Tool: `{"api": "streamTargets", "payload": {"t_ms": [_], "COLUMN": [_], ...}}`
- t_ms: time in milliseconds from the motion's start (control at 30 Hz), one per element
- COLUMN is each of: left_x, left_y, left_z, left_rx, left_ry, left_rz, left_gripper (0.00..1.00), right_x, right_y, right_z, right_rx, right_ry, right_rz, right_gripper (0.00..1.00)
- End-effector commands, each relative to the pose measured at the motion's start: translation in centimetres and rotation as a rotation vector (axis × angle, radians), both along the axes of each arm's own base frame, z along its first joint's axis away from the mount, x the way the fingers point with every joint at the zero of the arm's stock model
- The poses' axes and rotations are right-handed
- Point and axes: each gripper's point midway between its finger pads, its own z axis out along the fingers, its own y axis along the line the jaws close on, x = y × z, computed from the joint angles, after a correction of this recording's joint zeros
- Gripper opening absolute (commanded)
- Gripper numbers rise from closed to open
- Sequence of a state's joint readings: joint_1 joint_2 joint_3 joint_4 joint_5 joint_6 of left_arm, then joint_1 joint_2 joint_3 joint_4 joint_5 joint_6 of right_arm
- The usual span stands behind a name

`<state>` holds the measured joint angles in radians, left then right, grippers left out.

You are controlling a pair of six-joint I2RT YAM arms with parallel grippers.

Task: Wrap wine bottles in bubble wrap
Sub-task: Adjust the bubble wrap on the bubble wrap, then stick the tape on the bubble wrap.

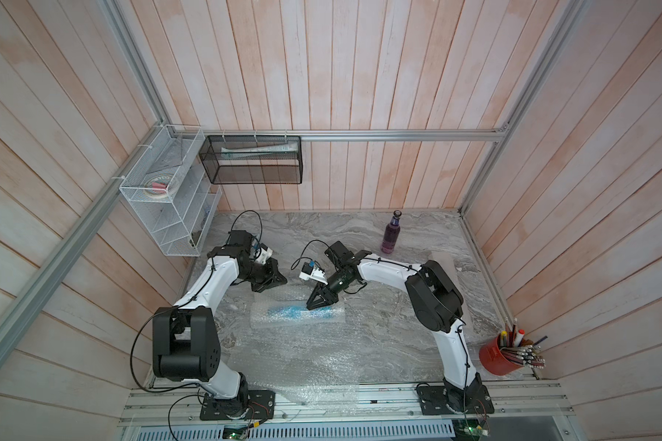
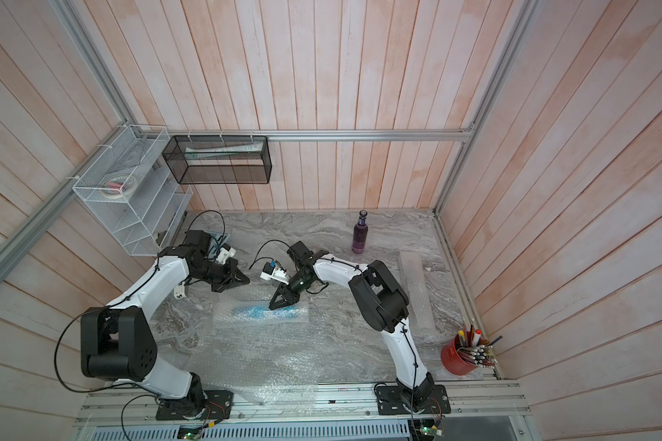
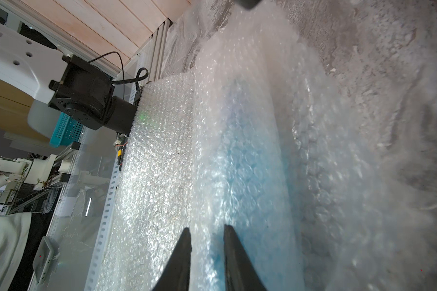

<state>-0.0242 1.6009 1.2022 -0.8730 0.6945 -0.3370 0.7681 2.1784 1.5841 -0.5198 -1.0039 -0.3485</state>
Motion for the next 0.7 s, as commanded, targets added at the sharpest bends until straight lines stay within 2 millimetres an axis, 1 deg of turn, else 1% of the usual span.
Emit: {"api": "streamTargets", "payload": {"t_ms": [0, 100, 133, 233, 400, 500, 667], "left_x": [3.1, 4.3, 4.6, 4.8, 5.1, 4.9, 3.0], "left_y": [0.5, 0.7, 0.6, -0.1, -1.2, -2.0, -3.1], "left_z": [0.8, -0.4, -1.2, -2.7, -4.1, -4.8, -6.3], "left_rx": [0.028, 0.043, 0.045, 0.045, 0.06, 0.06, 0.063], "left_ry": [-0.091, -0.082, -0.064, -0.026, 0.011, 0.035, 0.107], "left_rz": [0.016, 0.023, 0.025, 0.001, -0.046, -0.075, -0.142], "left_gripper": [0.0, 0.0, 0.0, 0.0, 0.0, 0.0, 0.0], "right_x": [-1.0, -1.4, -1.5, -1.7, -2.0, -2.0, -1.6], "right_y": [-0.3, -0.3, -0.3, -0.4, -0.3, -0.2, 0.0], "right_z": [0.0, -0.2, -0.3, -0.3, -0.3, -0.3, 0.1], "right_rx": [-0.023, -0.028, -0.032, -0.034, -0.031, -0.03, -0.026], "right_ry": [-0.012, -0.012, -0.008, -0.008, -0.007, -0.009, -0.028], "right_rz": [0.01, 0.013, 0.014, 0.016, 0.02, 0.02, 0.013], "right_gripper": [0.25, 0.25, 0.25, 0.25, 0.25, 0.25, 0.25]}}
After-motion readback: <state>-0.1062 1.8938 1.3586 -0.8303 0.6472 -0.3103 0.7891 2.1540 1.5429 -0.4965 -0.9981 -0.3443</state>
